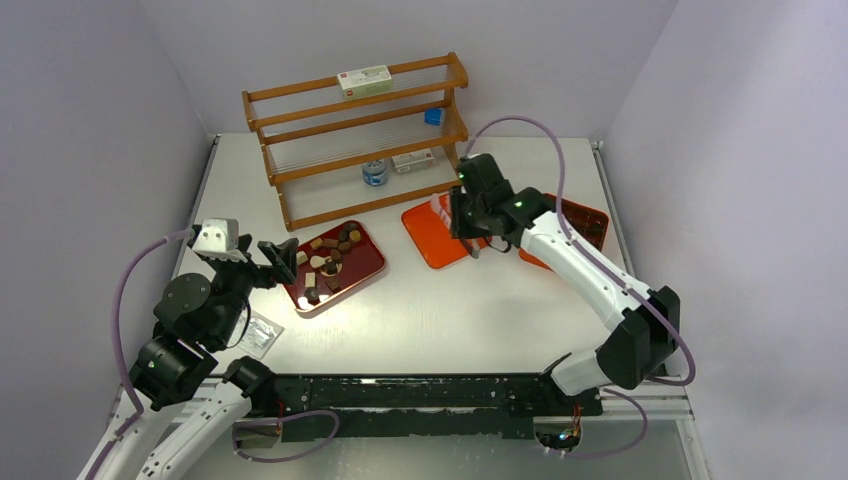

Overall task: Pack the chocolate
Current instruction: Place the fake chocolate in the packing bottle, then pick up the fake chocolate from the plate.

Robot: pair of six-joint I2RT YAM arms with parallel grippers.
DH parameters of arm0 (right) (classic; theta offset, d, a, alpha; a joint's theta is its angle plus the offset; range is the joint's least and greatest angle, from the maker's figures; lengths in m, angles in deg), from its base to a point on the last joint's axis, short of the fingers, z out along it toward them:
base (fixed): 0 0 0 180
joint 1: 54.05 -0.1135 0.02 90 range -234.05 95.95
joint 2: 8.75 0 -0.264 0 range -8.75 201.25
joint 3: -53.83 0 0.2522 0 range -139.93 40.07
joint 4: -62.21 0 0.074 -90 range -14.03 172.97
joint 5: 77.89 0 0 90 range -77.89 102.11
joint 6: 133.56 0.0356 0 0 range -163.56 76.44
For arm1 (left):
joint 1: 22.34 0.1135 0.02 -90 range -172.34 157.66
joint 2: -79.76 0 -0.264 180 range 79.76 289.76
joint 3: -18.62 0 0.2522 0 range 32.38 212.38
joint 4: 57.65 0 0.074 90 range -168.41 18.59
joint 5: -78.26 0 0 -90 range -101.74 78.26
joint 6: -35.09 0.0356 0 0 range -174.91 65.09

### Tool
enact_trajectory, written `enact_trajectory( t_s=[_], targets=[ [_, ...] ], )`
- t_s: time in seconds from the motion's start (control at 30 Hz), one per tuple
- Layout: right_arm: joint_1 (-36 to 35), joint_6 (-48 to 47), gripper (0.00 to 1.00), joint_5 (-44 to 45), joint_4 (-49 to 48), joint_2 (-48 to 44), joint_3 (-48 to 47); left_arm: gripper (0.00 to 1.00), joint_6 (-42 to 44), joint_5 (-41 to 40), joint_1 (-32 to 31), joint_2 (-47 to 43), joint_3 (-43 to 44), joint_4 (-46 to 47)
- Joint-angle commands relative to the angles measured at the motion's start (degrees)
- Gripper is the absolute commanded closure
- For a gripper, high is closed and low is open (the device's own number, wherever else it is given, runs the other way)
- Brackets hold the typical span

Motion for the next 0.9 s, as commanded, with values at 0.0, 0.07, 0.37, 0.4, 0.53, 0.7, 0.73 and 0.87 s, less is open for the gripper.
enact_trajectory(
  t_s=[0.0, 0.07, 0.37, 0.4, 0.53, 0.7, 0.73, 0.87],
  targets=[
    [-6.22, 2.40, 0.61, -1.48, -3.88, 1.82, -2.47, 0.03, 0.83, -0.69, -0.31, 0.16, -0.02, 1.28],
    [-9.63, 3.26, 0.61, -1.49, -4.60, 3.01, -3.07, 0.03, 0.74, -0.90, -0.27, 0.09, 0.15, 1.09],
    [-23.69, 4.74, 0.62, 1.13, -3.64, 13.70, -11.72, 0.03, 0.84, -1.86, -0.11, -0.57, 0.39, 1.09],
    [-24.97, 4.80, 0.62, 2.07, -2.82, 15.43, -13.23, 0.03, 0.83, -2.05, -0.09, -0.93, 0.52, 1.05],
    [-28.68, 4.03, 0.63, 3.87, 1.25, 22.99, -20.37, 0.03, 0.83, -2.61, 0.02, -1.97, 0.49, 0.95],
    [-32.16, 3.42, 0.63, 4.61, 5.20, 29.74, -27.76, 0.02, 0.76, -3.52, 0.02, -2.68, 0.93, 0.64],
    [-32.71, 3.35, 0.63, 4.91, 5.95, 30.93, -28.97, 0.03, 0.71, -3.68, 0.00, -2.73, 1.04, 0.48],
    [-33.98, 3.17, 0.63, 6.74, 9.15, 34.68, -33.11, 0.03, 0.74, -4.08, 0.00, -2.89, 1.17, 0.33]
  ],
)
